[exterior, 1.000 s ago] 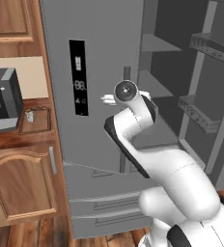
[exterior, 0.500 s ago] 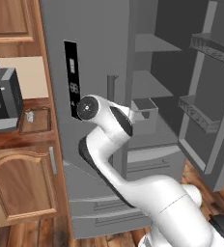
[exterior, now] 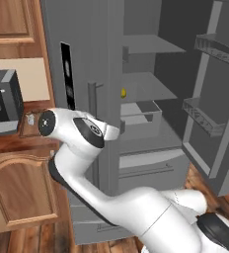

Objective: Retrieve a lemon from the fridge and place it on the cutting board with the fish.

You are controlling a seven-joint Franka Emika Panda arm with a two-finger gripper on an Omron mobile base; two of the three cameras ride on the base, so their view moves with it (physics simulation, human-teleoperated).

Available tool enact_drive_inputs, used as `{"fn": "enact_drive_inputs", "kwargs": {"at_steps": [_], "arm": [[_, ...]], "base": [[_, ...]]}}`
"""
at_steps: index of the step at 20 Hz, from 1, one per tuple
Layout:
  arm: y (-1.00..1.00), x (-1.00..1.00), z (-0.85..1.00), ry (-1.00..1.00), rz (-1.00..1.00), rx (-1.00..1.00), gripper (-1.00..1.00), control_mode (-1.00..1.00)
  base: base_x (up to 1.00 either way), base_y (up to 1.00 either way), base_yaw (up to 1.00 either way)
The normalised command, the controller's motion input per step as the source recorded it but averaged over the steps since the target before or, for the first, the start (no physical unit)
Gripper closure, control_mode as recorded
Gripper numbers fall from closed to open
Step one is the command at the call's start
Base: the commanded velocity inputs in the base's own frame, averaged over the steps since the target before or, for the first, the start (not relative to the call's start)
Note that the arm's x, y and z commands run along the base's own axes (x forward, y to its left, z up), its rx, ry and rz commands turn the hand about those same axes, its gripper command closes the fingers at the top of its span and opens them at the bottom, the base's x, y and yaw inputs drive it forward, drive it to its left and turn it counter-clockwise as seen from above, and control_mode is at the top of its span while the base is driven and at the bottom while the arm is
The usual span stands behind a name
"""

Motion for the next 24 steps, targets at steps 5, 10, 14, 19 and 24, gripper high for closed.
{"fn": "enact_drive_inputs", "kwargs": {"at_steps": [5,10,14,19,24], "arm": [[0.47,-0.11,0.0,0.01,-0.23,-0.04,1.0,-1.0],[0.41,-0.05,0.0,0.0,-0.22,-0.03,-1.0,-1.0],[0.35,0.0,0.0,0.01,-0.12,-0.02,-1.0,-1.0],[0.28,0.0,0.0,0.08,-0.04,-0.03,-1.0,-1.0],[0.09,-0.09,0.0,0.09,-0.04,-0.03,-1.0,-1.0]], "base": [[0.0,0.0,0.0],[0.0,0.0,0.0],[0.0,0.0,0.0],[0.0,0.0,0.0],[0.0,0.0,0.0]]}}
